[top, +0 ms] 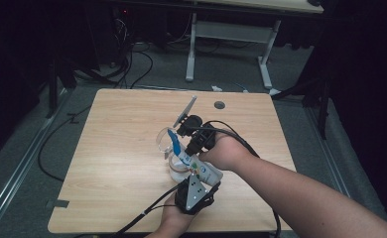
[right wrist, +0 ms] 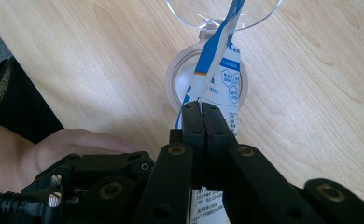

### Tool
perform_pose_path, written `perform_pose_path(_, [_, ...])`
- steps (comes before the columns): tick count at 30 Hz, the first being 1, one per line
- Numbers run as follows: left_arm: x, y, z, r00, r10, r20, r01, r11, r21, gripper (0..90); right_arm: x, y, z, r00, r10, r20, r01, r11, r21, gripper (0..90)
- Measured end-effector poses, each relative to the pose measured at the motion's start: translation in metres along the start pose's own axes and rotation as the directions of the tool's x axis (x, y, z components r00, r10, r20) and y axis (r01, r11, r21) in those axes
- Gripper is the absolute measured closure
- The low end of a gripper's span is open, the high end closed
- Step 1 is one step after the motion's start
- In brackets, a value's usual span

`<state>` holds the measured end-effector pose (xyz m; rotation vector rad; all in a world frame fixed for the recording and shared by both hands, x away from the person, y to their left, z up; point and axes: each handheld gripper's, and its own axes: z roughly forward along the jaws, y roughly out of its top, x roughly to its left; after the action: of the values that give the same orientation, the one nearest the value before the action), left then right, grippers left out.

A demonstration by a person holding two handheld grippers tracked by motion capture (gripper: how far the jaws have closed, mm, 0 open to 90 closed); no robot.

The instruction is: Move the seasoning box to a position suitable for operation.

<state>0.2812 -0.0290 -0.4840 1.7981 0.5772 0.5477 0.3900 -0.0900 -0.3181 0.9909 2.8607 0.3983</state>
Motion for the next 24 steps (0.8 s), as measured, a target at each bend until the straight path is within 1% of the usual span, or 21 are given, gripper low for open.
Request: perform_pose_path(24, [-0.0001, -0.0007, 0.0001, 1.0, 0.007, -0.001, -0.007, 1.0, 0.001, 53.6, -0.0005, -0.0008, 0.0004, 1.0, 0.001, -0.004, -0.001, 1.0, -0.001, 89.9])
